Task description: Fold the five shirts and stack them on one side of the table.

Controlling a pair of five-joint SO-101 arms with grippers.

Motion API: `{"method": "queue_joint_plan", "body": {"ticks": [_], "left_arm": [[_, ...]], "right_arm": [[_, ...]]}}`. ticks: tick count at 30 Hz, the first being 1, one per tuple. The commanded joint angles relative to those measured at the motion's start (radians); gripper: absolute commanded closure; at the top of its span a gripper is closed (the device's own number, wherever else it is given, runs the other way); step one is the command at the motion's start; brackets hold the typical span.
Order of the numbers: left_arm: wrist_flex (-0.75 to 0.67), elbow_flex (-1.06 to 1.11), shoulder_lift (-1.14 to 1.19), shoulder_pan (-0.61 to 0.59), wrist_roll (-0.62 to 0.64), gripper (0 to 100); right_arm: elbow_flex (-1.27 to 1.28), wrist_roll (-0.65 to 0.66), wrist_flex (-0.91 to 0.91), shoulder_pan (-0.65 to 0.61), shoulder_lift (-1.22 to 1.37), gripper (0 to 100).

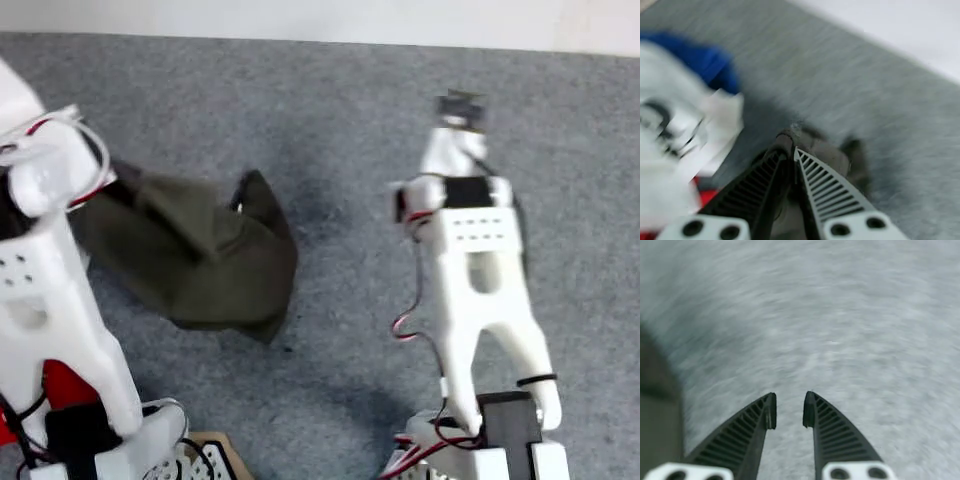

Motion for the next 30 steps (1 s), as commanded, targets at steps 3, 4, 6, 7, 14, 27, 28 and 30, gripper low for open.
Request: {"method": "queue_joint_plan", "body": {"ticks": [3,4,6,7,14,27,28,30], "left_arm": [[0.006,0.114,-0.03,-0.185,-0.005,99],[0.006,0.136,-0.03,-0.208,-0.031,99],[0.006,0.17,-0.03,-0.245,-0.078,99],[0.006,0.185,-0.03,-0.263,-0.089,99],[-0.049,0.291,-0.03,-0.335,-0.094,99],[-0.104,0.432,-0.03,-0.343,-0.092,99],[-0.114,0.44,-0.03,-0.343,-0.092,99],[-0.129,0.458,-0.03,-0.341,-0.091,99]], "right_arm": [[0.018,0.055,-0.056,-0.177,-0.004,89.5],[0.045,0.055,-0.088,-0.193,-0.005,89.5],[0.108,0.055,-0.163,-0.219,-0.004,89.5],[0.145,0.057,-0.208,-0.231,-0.004,89.5],[0.234,0.127,-0.441,-0.302,-0.004,89.6],[-0.219,0.126,-0.515,-0.409,0.444,89.6],[-0.274,0.126,-0.515,-0.409,0.493,89.6],[-0.383,0.126,-0.515,-0.409,0.587,89.6]]}}
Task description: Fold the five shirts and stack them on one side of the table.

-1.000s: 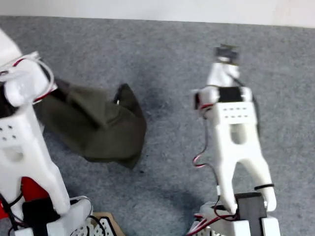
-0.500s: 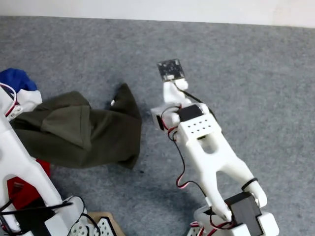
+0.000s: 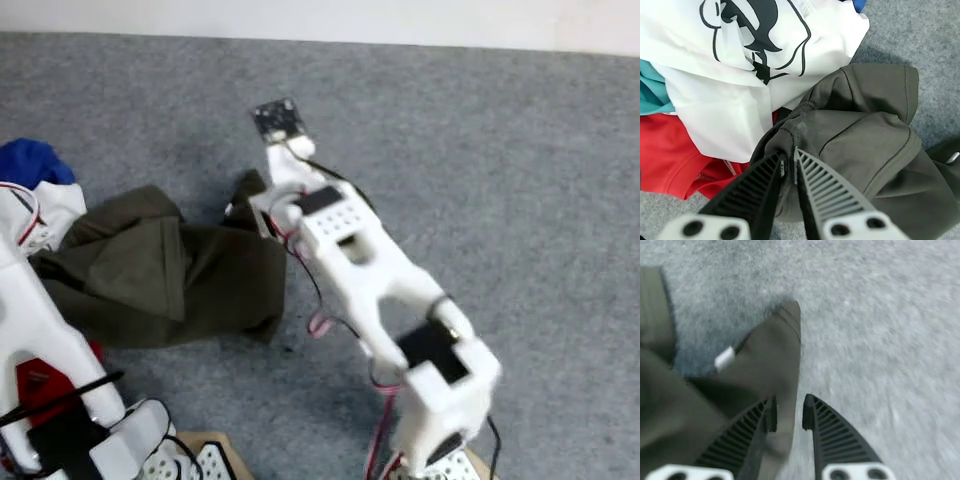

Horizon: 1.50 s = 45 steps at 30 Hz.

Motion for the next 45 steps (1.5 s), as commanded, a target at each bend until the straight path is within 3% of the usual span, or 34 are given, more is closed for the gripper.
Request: {"method": "queue_joint_plan", "body": {"ticks": [1,5,22,28,32,35,39,45], "left_arm": [[-0.037,0.016,-0.031,-0.008,-0.005,99],[-0.08,0.064,-0.031,-0.012,-0.006,99],[-0.183,0.174,-0.027,-0.007,-0.005,99],[-0.183,0.174,-0.025,-0.005,-0.005,99],[-0.183,0.177,-0.024,-0.005,-0.005,99],[-0.195,0.205,-0.024,-0.005,-0.005,99],[-0.262,0.254,-0.027,-0.004,-0.003,99],[-0.304,0.266,-0.024,0.076,0.003,99]], "right_arm": [[-0.242,0.011,-0.018,-0.013,0.125,89.6],[-0.435,0.011,-0.004,-0.016,0.28,89.6],[-1.193,0.017,0.344,-0.033,0.797,89.6],[-1.362,0.017,0.426,-0.019,0.897,89.8],[-1.397,0.043,0.426,-0.021,0.943,99.7],[-1.395,0.112,0.443,-0.019,0.954,99.3],[-1.423,0.11,0.501,-0.004,0.949,99.3],[-1.666,0.109,0.657,0.044,0.937,99.3]]}}
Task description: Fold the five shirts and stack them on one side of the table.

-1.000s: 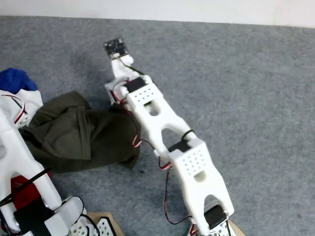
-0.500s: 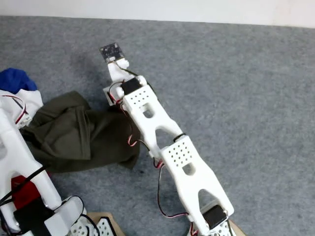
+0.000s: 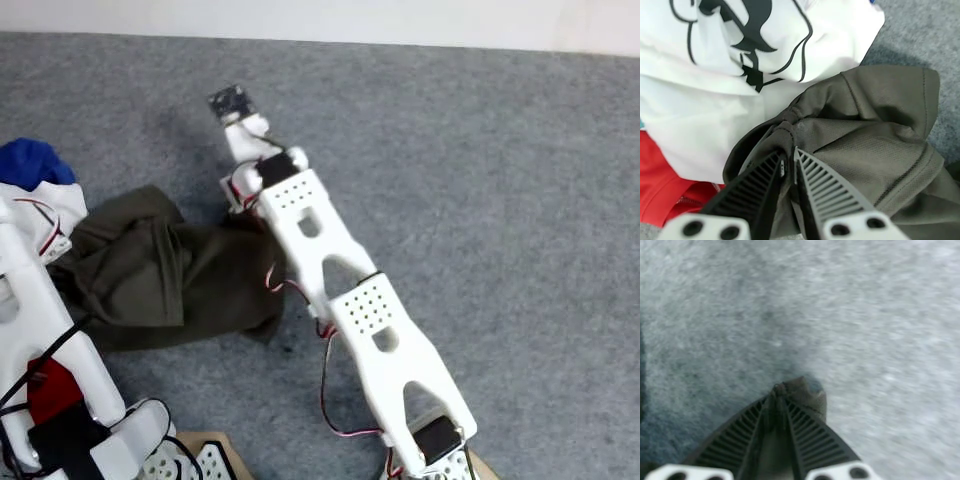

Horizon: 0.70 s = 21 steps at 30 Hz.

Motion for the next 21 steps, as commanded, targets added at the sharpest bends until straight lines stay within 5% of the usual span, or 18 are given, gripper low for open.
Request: {"method": "queue_joint_plan", "body": {"ticks": [1,7,14,21], "left_arm": [[-0.043,-0.008,-0.025,0.081,0.021,99],[-0.184,-0.018,-0.03,0.214,0.141,99],[-0.532,-0.018,-0.024,0.306,0.358,99],[-0.807,-0.016,-0.024,0.364,0.443,99]], "right_arm": [[-0.226,0.012,0.114,0.065,-0.035,99.3],[-0.363,0.012,0.245,0.213,-0.113,99.3],[-0.352,0.012,0.242,0.455,-0.206,99.3],[-0.352,-0.054,0.229,0.63,-0.326,99.3]]}}
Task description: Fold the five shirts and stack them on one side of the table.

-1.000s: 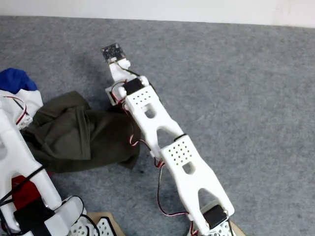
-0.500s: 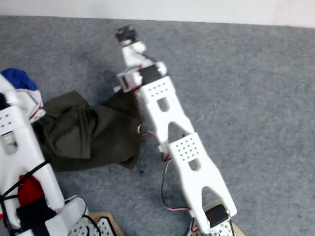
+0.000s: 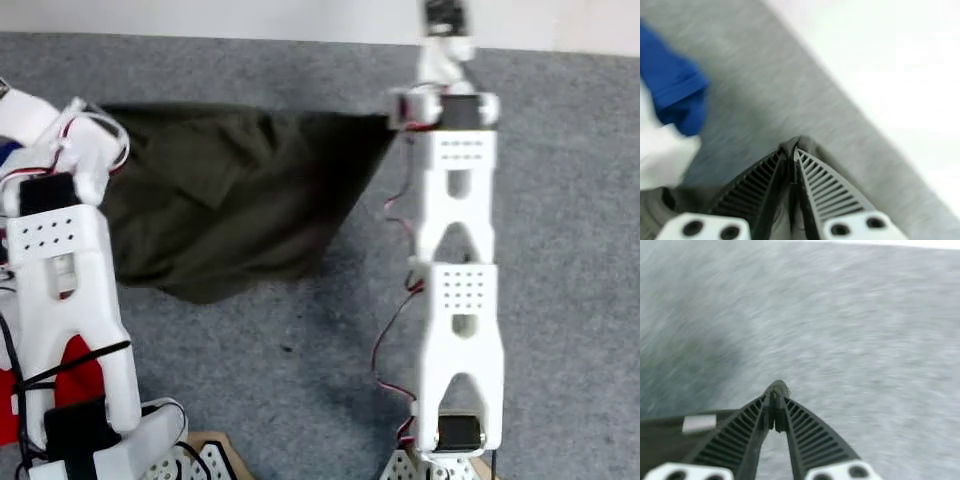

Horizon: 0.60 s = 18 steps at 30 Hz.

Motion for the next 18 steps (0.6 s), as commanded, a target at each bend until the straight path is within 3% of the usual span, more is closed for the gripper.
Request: {"method": "queue_joint_plan", "body": {"ticks": [1,6,12,18], "left_arm": [[-0.124,-0.016,-0.028,0.041,0.031,99],[-0.212,-0.036,-0.031,0.113,0.031,99],[-0.203,-0.194,-0.031,0.203,0.031,99],[0.0,-0.367,-0.024,0.266,0.029,99]], "right_arm": [[-0.119,-0.038,-0.018,0.096,-0.136,99.3],[-0.117,-0.048,-0.039,0.156,-0.219,99.3],[-0.117,-0.048,-0.041,0.203,-0.344,99.3],[-0.111,-0.048,-0.038,0.274,-0.469,99.3]]}}
